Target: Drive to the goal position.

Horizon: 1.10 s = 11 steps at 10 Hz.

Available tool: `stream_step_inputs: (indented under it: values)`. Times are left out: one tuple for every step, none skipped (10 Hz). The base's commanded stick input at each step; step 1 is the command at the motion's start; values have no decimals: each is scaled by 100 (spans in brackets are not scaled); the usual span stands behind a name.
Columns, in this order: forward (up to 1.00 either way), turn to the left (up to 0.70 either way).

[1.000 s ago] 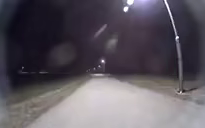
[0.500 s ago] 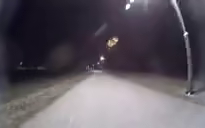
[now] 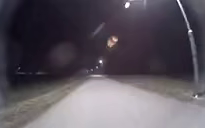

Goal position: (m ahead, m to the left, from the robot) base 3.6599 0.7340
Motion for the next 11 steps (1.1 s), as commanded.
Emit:
stream_step_inputs:
  values:
    - [100,0]
    - [100,0]
    - [100,0]
    - [100,0]
    - [100,0]
    - [100,0]
    - [100,0]
    - [100,0]
    - [100,0]
    - [100,0]
    - [100,0]
